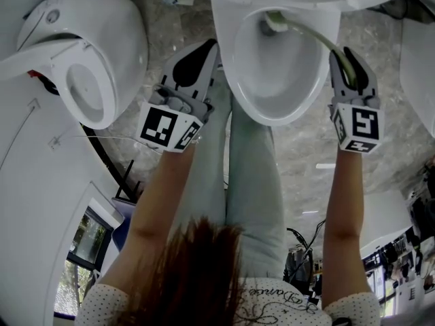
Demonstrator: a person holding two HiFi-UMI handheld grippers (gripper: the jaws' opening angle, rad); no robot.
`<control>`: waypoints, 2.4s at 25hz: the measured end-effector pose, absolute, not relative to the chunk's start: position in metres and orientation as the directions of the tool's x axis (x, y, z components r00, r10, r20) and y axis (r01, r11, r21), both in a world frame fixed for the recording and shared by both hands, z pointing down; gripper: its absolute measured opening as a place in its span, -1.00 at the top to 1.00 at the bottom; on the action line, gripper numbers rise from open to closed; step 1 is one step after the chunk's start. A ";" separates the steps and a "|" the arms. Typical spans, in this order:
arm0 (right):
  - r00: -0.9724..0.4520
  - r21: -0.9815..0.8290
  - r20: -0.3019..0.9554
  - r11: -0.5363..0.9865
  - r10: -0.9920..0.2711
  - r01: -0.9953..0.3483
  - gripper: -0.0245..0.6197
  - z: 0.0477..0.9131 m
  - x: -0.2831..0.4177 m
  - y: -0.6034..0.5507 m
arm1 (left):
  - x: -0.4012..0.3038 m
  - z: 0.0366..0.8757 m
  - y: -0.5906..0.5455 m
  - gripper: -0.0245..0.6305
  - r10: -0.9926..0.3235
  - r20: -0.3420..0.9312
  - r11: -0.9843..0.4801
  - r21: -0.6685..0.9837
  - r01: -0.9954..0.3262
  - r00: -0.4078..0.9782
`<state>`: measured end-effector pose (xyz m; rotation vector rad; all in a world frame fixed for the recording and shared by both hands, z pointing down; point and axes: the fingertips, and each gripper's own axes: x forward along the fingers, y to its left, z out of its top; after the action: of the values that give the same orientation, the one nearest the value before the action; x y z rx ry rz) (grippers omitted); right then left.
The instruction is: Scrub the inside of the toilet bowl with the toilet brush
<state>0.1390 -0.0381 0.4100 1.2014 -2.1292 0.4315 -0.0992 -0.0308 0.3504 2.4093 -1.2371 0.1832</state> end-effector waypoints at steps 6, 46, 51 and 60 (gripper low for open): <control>-0.436 -0.028 0.663 0.562 -0.608 -0.826 0.54 0.414 0.113 -0.030 | -0.098 0.349 -0.032 0.92 -0.748 0.296 -0.517 0.300 -0.801 0.594; -0.566 -0.363 0.653 0.448 -0.504 -0.817 0.54 0.434 0.091 0.054 | -0.092 0.356 -0.012 0.92 -0.740 0.306 -0.522 0.299 -0.799 0.599; -0.564 -0.388 0.663 0.418 -0.492 -0.822 0.54 0.435 0.096 0.076 | -0.089 0.354 -0.009 0.92 -0.740 0.303 -0.525 0.298 -0.797 0.600; -0.553 -0.380 0.676 0.412 -0.487 -0.828 0.54 0.436 0.100 0.098 | -0.087 0.352 -0.002 0.92 -0.739 0.298 -0.532 0.293 -0.795 0.604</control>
<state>0.0997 0.0978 0.4365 1.1180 -2.2061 0.9777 -0.0869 -0.0025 0.3524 2.4356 -1.2265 0.1922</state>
